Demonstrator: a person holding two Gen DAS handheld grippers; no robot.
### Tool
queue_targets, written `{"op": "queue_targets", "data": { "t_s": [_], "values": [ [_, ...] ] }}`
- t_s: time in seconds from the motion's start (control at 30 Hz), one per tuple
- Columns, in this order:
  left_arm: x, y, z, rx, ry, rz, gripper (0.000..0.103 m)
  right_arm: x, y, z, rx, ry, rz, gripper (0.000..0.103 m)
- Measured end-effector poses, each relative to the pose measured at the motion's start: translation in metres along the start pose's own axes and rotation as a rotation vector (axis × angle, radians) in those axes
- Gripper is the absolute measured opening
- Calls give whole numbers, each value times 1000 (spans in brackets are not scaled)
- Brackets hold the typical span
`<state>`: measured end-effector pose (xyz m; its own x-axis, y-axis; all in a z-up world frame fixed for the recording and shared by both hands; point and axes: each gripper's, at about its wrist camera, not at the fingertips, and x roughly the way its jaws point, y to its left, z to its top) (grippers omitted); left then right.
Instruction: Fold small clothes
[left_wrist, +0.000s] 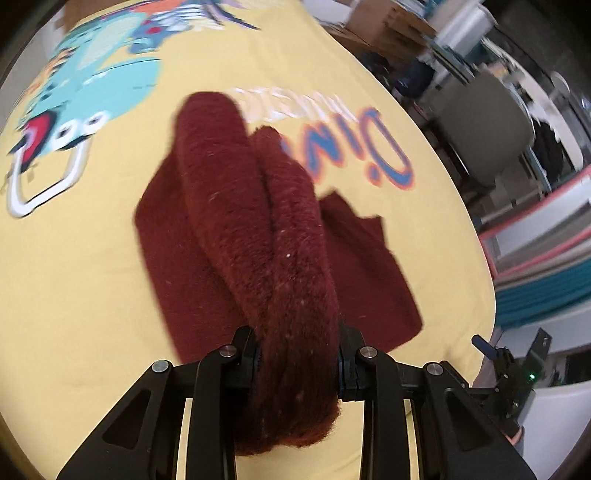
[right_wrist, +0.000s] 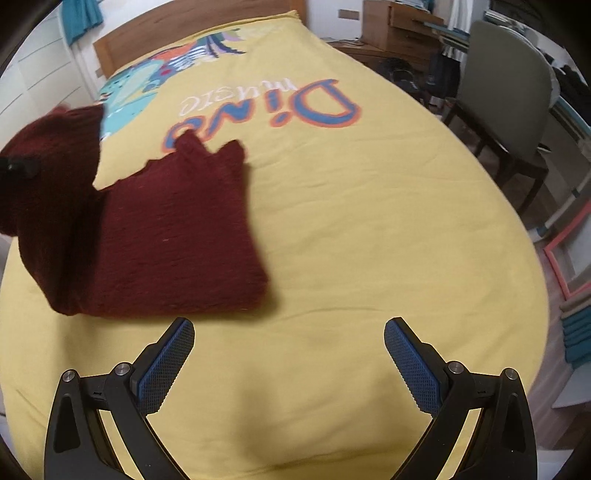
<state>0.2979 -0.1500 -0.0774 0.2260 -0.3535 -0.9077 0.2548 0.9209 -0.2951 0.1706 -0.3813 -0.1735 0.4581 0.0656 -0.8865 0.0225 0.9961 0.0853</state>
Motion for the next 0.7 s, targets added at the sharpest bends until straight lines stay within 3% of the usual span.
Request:
{"op": "queue_targets", "data": {
  "t_s": [0.1,0.23,0.37,0.53,0.63,0.7],
  "values": [
    [34,-22,-3,7,42,15,24,-6,-18,-3,34,-3,-9,103],
    [86,-40,-13,4,83,91,24,-7,-35,-12,66,16,-18,103],
    [94,-43,-23,-10,56,139,32,-1,-43,-23,63,47,-36,103],
    [87,-54,-20,9,62,160,52,12,-48,-38,97,79,-29,103],
    [79,-58,-23,13,69,170,74,17,-47,-43,107,92,-21,103],
    [70,-54,-23,-11,66,124,94,18,-46,-43,106,96,-16,103]
  ]
}}
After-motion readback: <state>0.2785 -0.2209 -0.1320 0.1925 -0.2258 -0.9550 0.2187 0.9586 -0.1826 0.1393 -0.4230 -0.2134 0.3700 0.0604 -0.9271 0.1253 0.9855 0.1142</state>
